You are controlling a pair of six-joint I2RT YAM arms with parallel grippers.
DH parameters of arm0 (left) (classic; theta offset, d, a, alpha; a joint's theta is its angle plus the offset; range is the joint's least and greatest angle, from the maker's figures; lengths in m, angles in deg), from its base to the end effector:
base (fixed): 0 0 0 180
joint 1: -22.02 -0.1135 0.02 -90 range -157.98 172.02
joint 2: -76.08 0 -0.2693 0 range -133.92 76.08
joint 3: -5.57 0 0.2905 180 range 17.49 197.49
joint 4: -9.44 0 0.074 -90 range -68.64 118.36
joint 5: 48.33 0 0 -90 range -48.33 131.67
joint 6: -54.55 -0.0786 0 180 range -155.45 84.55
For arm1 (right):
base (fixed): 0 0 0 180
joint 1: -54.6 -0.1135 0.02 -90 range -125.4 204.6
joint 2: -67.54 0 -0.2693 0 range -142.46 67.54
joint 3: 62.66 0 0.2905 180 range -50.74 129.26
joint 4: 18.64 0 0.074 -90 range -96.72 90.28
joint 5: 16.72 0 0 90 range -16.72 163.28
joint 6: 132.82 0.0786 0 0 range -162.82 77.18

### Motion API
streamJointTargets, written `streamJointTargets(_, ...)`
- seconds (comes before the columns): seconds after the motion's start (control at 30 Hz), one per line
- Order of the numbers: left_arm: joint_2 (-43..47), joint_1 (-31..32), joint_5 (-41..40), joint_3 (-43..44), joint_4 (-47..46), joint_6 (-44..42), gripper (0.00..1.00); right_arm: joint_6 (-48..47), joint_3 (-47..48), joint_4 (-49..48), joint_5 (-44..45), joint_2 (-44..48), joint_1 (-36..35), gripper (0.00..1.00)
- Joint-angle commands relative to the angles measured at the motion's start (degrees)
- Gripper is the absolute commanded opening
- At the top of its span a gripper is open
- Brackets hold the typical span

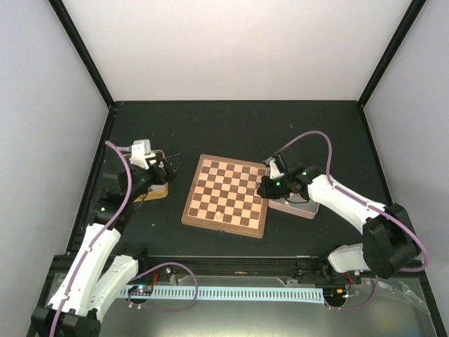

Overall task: Set up the chess pieces on the board
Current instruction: Pick up the chess piece from the storage box.

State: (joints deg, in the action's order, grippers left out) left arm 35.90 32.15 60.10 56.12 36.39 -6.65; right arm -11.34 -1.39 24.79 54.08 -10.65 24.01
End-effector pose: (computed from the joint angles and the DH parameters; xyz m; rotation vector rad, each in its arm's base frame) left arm 0.2342 -0.0671 0.2971 -0.0815 1.9147 -0.7637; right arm 0.2590 0.1831 0.1637 -0.1023 2.7655 0.7779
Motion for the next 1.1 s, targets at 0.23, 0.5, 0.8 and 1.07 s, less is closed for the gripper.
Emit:
streamJointTargets(0.23,1.5,-0.5,2.5,-0.7,1.7,-0.3,0.99,2.3,1.3,3.8,22.8,0.4,2.0,0.22)
streamJointTargets(0.5,0.1,-0.5,2.4,-0.6,0.5,-0.1,0.99,0.2,0.7,-3.2,22.1,-6.1,7.2,0.24)
streamJointTargets(0.8,-2.8,-0.4,2.6,0.9,0.4,0.3,0.99,-5.9,3.9,-6.8,22.1,-12.8,8.3,0.25)
streamJointTargets(1.07,-3.4,-0.3,2.9,1.8,-0.4,-0.5,0.99,-16.5,3.2,-11.3,22.4,-15.9,8.3,0.25)
